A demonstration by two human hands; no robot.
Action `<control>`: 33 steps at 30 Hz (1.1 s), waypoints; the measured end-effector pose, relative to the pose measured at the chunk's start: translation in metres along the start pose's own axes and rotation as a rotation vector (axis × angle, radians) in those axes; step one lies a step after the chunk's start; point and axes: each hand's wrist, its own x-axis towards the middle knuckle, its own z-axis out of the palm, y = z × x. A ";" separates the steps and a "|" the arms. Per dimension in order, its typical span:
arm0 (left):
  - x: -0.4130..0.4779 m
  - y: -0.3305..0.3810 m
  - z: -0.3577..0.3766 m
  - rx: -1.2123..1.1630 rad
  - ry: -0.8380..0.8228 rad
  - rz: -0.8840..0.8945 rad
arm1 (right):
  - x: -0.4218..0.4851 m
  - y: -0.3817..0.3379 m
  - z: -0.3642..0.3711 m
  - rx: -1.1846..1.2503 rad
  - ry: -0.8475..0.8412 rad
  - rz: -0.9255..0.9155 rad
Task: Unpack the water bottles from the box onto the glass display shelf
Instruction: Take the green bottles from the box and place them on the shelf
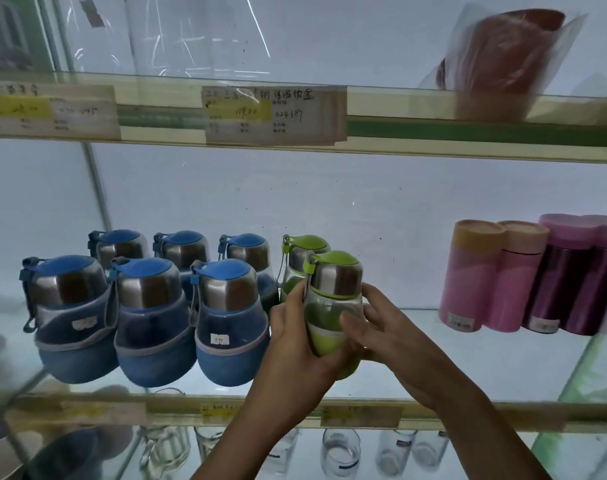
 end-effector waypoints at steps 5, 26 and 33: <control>0.002 -0.003 -0.001 0.064 0.011 -0.005 | 0.003 0.006 0.000 0.022 -0.018 -0.025; -0.037 0.008 -0.003 0.349 0.128 -0.040 | -0.004 0.006 0.020 -0.205 0.116 -0.069; -0.047 0.005 -0.015 0.462 0.083 -0.068 | -0.005 0.003 0.029 -0.217 0.158 -0.050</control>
